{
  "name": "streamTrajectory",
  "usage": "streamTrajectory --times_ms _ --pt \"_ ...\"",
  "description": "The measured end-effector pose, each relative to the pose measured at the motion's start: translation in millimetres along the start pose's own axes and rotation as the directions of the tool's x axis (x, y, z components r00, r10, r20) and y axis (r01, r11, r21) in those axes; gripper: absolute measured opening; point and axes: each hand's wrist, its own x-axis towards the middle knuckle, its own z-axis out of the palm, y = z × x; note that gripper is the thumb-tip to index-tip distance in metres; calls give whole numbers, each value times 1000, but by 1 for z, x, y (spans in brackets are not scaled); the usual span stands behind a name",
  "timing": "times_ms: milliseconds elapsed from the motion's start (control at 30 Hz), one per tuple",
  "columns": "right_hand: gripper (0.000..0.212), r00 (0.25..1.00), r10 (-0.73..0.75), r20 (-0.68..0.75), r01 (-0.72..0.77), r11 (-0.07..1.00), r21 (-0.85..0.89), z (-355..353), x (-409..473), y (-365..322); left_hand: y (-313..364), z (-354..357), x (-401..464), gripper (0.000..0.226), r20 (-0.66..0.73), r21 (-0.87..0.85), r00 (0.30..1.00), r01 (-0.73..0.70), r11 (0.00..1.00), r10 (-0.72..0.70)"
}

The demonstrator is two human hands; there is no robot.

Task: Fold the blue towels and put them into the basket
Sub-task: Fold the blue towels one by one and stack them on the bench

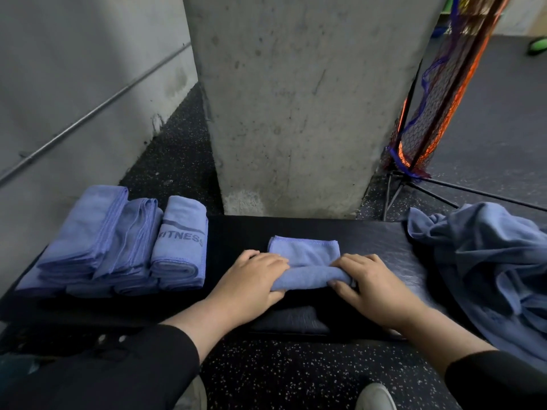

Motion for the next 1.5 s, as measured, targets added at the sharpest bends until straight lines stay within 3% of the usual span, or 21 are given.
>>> streamTrajectory --times_ms 67,200,300,400,433,467,533,567,633,700,733,800,867,1000,1067,1133,1200,1267,1333,1400,1500 --pt "33 998 39 41 -40 999 19 -7 -2 1 2 -10 0 18 22 -168 995 101 981 -98" --pt "29 980 186 65 -195 961 194 -17 1 -3 4 -28 7 21 108 -453 958 285 845 -265" --pt "29 952 304 40 -305 923 234 -17 14 -5 4 -30 16 27 78 -511 925 357 782 -371" --pt "19 927 374 8 -366 902 229 -8 25 -7 8 -26 26 15 73 -590 878 421 689 -473" --pt "17 919 394 -11 -380 894 239 -5 28 -7 9 -24 28 20 44 -566 864 435 701 -501" --pt "23 916 397 -54 -374 896 241 0 29 -6 10 -21 29 28 -57 -458 877 402 793 -478" --pt "27 935 306 -181 -278 947 162 8 34 0 9 -15 34 34 -298 -123 931 179 976 -208" --pt "21 947 224 -230 -204 973 107 11 36 2 9 -12 35 32 -323 -9 945 46 999 -46" --pt "13 963 84 -256 -76 996 40 16 36 4 11 -9 32 42 -138 42 987 -71 997 77" --pt "34 982 52 -180 -39 996 77 20 29 7 9 -3 27 60 84 37 996 0 999 -3" --pt "47 992 59 -111 -48 994 99 21 25 11 8 -2 25 66 126 56 992 19 998 -26" --pt "72 998 53 28 -56 993 103 23 17 19 5 1 25 71 124 79 991 34 996 -43" --pt "83 993 55 101 -62 995 73 24 16 25 6 -1 26 76 129 103 990 46 994 -59" --pt "51 988 157 -8 -149 950 273 15 28 19 11 -5 36 69 49 118 992 109 987 -116" --pt "40 964 262 -34 -218 862 459 2 36 11 11 -15 44 53 16 -16 978 210 978 -210" --pt "31 936 349 -46 -229 703 674 -13 45 2 12 -30 47 42 78 -406 937 342 848 -341" --pt "23 897 438 -59 -205 530 823 -29 51 -10 15 -43 45 41 116 -717 909 356 599 -401" --pt "23 858 512 -37 -197 395 898 -40 54 -22 21 -56 39 49 192 -872 890 348 343 -414" --pt "30 828 561 6 -188 267 945 -48 57 -36 31 -68 31 51 283 -921 879 361 146 -384" --pt "37 802 596 41 -157 145 977 -55 58 -54 38 -80 24 43 304 -928 868 362 82 -393" --pt "44 793 598 117 -67 -105 992 -60 52 -79 44 -94 14 33 224 -959 837 279 39 -500"
